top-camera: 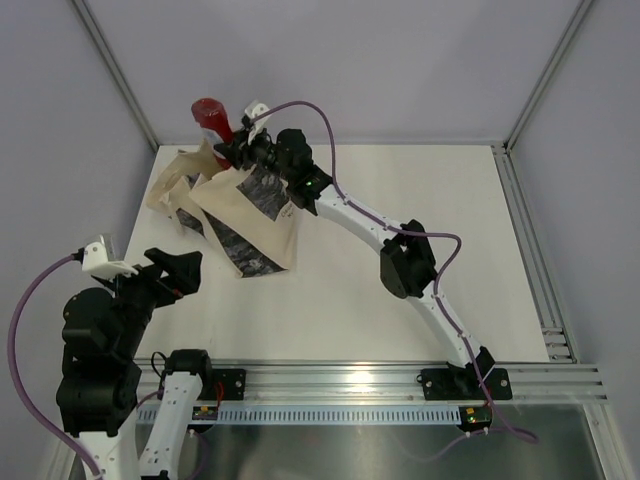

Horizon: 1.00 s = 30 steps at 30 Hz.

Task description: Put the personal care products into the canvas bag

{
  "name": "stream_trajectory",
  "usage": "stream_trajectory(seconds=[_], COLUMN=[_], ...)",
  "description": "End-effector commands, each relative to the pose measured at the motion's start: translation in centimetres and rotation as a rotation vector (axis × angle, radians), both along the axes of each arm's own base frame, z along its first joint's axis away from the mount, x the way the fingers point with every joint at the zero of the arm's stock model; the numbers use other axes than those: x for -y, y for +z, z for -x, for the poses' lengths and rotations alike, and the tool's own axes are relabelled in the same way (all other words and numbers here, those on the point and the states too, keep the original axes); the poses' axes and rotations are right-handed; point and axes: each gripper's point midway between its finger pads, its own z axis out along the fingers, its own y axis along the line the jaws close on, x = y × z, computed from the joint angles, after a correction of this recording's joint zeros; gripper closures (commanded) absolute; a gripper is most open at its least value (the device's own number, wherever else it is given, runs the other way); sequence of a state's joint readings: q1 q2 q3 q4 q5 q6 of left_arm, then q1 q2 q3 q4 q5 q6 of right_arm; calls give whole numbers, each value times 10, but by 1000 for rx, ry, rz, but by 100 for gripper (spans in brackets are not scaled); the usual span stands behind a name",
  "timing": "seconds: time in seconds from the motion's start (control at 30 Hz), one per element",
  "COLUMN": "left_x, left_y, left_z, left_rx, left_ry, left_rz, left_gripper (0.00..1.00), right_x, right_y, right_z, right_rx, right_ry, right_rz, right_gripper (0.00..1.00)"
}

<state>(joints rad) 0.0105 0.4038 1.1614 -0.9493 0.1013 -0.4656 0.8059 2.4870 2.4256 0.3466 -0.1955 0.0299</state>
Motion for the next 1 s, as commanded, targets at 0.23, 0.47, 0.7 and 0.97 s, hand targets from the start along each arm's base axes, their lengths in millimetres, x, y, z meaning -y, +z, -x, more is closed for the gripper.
stream_trajectory(seconds=[0.23,0.47,0.7,0.97], left_x=[-1,1,5,2], left_y=[0,-4,-2,-3], left_z=[8,5,3,11], left_rx=[78,75,89,91], left_ry=[17,-9,-35,-21], left_rz=[29,-1,-9,-17], left_gripper=[1,1,1,1], right_x=[43,70,79,89], right_y=[99,73,47,61], right_z=[79,63,46,116], right_rx=[422,341,268,131], right_ry=[153,119,110,557], right_rz=[106,242,321,282], right_gripper=[66,35,12,5])
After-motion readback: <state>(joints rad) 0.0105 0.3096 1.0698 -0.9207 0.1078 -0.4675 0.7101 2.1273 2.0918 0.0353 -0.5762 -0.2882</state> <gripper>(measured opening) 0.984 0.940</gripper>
